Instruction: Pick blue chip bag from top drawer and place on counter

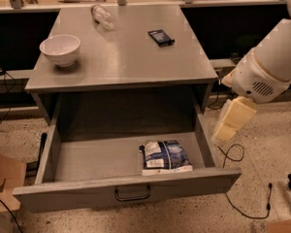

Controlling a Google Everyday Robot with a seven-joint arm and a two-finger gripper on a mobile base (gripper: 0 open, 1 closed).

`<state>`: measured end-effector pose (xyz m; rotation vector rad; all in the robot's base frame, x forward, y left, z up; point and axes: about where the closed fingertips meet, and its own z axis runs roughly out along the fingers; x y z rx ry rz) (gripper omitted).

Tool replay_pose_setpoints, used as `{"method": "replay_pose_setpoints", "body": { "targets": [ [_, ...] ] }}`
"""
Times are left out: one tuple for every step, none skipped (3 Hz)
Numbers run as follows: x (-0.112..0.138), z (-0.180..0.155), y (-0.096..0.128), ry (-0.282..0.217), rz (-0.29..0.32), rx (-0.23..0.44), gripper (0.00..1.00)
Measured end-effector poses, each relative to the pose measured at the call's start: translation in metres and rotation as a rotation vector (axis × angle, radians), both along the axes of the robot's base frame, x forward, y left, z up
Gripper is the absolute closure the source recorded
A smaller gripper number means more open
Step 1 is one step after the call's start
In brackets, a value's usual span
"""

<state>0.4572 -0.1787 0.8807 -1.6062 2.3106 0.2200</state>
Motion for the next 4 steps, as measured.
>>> {"method": "replay_pose_setpoints", "body": {
  "targets": [
    [0.008,-0.045,0.025,0.092,-0.032,0.086,0.0],
    [0.01,-0.084,0.049,0.177,-0.05,0.161,0.0],
    [0.009,-0.122,0.071,0.263,-0.082,0.283,0.0],
    [0.003,-0.167,0.09,0.378,-0.121,0.364,0.0]
  ]
}}
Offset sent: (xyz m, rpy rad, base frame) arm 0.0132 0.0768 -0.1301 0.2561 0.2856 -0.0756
